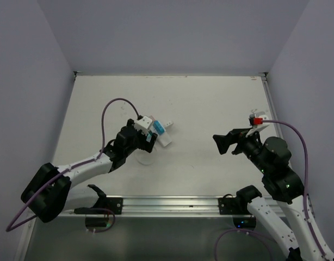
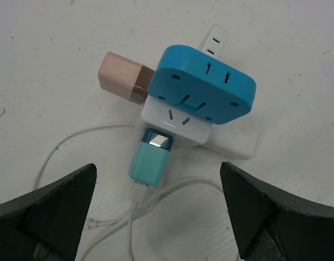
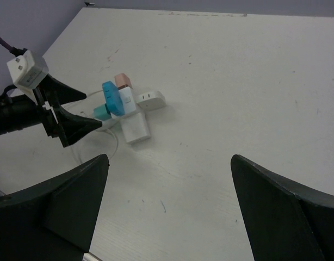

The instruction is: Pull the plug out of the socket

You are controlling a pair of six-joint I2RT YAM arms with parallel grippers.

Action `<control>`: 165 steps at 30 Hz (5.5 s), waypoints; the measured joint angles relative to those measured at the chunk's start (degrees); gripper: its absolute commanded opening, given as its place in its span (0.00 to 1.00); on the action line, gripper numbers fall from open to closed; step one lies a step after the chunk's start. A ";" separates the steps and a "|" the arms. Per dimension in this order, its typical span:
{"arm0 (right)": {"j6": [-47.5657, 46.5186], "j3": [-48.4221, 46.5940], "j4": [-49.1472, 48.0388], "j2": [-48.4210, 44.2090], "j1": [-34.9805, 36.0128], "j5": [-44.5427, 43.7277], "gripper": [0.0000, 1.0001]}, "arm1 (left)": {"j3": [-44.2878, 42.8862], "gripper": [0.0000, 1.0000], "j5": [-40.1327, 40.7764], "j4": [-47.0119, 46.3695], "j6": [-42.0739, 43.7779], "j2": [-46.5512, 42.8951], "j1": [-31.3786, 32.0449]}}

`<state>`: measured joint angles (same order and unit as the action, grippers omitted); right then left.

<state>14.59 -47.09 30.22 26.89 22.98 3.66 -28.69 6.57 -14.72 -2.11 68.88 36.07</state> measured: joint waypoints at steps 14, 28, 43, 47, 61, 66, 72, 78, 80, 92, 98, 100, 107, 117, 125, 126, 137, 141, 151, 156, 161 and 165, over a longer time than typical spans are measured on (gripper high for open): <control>-0.04 -0.59 -0.33 0.50 0.00 1.07 0.99 | -3.02 0.98 -2.78 -7.96 8.09 12.90 0.00; -0.09 -0.59 -0.31 0.48 0.00 1.03 0.99 | -12.33 0.78 -8.55 -6.93 7.10 22.27 0.00; -0.26 -0.59 -0.26 0.11 0.00 0.96 0.99 | -16.46 0.75 -2.32 -6.58 -6.49 25.51 6.88; -0.26 -0.59 -0.24 -0.31 0.00 0.83 0.99 | -16.41 0.78 -1.27 -6.32 -6.95 25.53 7.67; -0.26 -0.59 -0.24 -0.44 0.00 0.83 0.99 | -13.27 0.74 -1.64 -8.72 -5.01 25.40 7.72; -0.26 -0.59 -0.24 -0.31 0.00 0.85 0.99 | -12.66 0.57 -1.99 -10.08 -4.28 25.40 7.72; 0.02 -0.59 -0.28 2.03 0.00 0.96 0.99 | -12.02 0.42 -2.51 -9.90 -4.24 24.50 7.69; 1.70 -0.57 -0.48 6.97 0.00 2.54 0.99 | -11.39 0.25 -3.02 -7.78 -4.28 22.56 7.72; 2.71 -0.57 -0.66 9.68 0.00 4.07 0.99 | -11.26 0.20 -3.15 -6.71 -4.33 21.84 7.72; 21.38 11.06 -13.94 24.63 0.11 13.99 0.99 | -11.26 0.02 -0.50 -1.81 -10.97 19.06 7.72; 32.35 18.82 -24.41 29.79 0.15 15.43 0.96 | -11.28 0.02 0.83 -0.79 -15.82 18.58 7.72; 34.71 19.39 -27.58 31.50 0.15 15.39 0.90 | -11.61 0.02 1.27 -0.17 -17.16 18.58 7.72; 39.87 19.45 -40.09 40.96 0.15 15.43 0.83 | -13.97 0.02 2.12 4.22 -20.57 18.58 7.72; 44.41 19.41 -53.20 54.71 0.26 18.60 0.79 | -14.86 0.02 2.21 6.08 -22.84 18.58 7.72; 46.71 18.95 -62.93 62.95 1.20 21.86 0.73 | -15.82 0.02 2.19 6.75 -24.04 19.26 7.72; 47.23 18.97 -64.32 64.15 1.40 22.27 0.70 | -15.96 0.02 2.21 6.78 -24.28 19.39 7.72; 54.21 19.76 -81.48 73.44 1.22 24.81 0.13 | -16.55 0.16 3.06 6.84 -26.23 20.04 7.17; 57.42 20.74 -87.52 76.26 1.20 24.85 0.00 | -16.57 0.34 3.43 6.88 -26.29 20.04 7.06; 61.42 21.62 -93.96 78.88 1.25 25.07 0.00 | -16.41 0.83 4.81 6.78 -26.14 19.17 7.08; 61.27 21.62 -93.31 78.05 1.49 25.53 0.00 | -15.04 0.87 4.11 5.35 -25.46 16.81 7.19; 60.85 21.62 -91.91 76.37 1.51 25.53 0.00 | -13.66 0.89 3.72 3.89 -25.11 15.30 7.19; 60.87 21.62 -91.21 76.30 1.57 25.66 0.00 | -12.07 0.87 4.13 3.13 -25.11 14.43 7.19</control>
<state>75.46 -25.47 -60.99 103.20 24.56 29.32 -40.75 10.70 -11.60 -27.22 83.31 43.27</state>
